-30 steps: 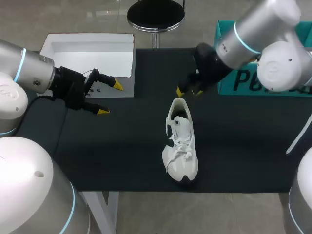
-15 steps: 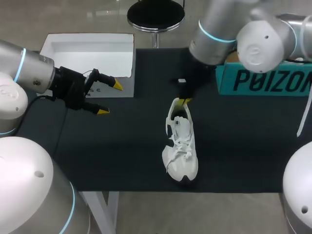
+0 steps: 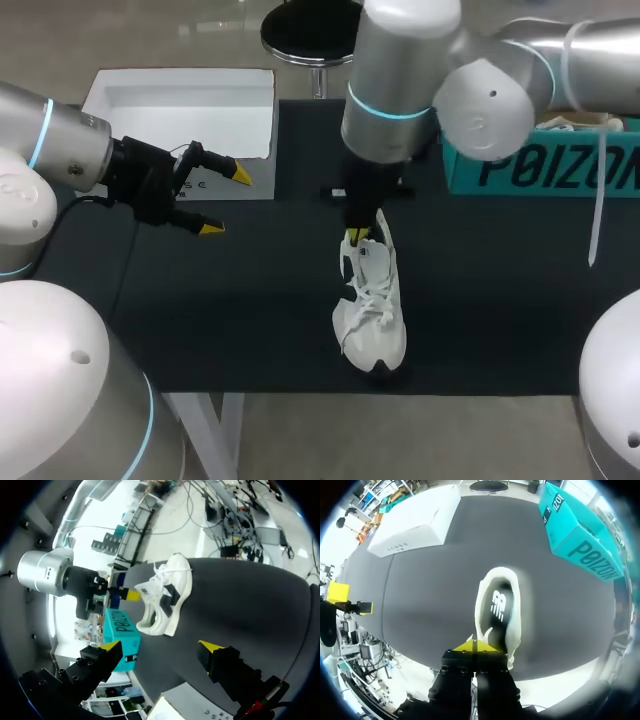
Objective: Take the shoe out of the shoebox, open the shoe tongue, remove and reinsert the insole, then place the shoe into the shoebox
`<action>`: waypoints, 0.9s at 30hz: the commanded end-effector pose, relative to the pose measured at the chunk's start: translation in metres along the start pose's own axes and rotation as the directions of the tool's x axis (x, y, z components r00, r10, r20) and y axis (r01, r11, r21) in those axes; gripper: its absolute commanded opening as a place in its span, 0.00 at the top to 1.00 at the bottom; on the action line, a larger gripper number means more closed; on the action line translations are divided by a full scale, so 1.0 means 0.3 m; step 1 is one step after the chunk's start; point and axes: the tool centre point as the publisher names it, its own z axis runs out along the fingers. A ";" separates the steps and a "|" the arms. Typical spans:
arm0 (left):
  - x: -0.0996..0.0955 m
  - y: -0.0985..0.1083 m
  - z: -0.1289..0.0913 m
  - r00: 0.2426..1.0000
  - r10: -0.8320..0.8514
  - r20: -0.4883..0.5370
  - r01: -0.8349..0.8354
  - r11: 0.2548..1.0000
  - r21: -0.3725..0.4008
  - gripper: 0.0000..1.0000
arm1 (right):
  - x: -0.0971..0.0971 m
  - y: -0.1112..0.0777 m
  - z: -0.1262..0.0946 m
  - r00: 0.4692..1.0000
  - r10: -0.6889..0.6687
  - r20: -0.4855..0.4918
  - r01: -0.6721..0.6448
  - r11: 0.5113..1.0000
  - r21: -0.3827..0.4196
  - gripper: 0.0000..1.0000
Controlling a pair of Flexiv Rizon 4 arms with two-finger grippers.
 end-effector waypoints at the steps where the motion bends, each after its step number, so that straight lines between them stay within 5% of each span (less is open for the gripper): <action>1: -0.001 -0.001 0.002 1.000 0.000 -0.003 0.000 1.000 -0.003 0.00 | 0.046 0.011 0.057 0.997 0.011 0.071 -0.012 1.000 0.011 1.00; 10: -0.001 -0.001 0.002 1.000 0.000 -0.003 0.000 1.000 -0.003 0.00 | 0.091 0.068 0.078 0.996 0.050 0.075 -0.047 0.998 -0.032 1.00; 17: -0.001 -0.001 0.002 1.000 0.000 -0.003 0.000 1.000 -0.003 0.00 | 0.036 0.134 0.046 0.994 0.051 0.099 -0.044 0.996 -0.071 1.00; 27: -0.001 -0.001 0.002 1.000 0.000 -0.003 0.000 1.000 -0.003 0.00 | -0.072 0.164 0.114 0.993 0.035 0.110 -0.031 0.999 -0.043 1.00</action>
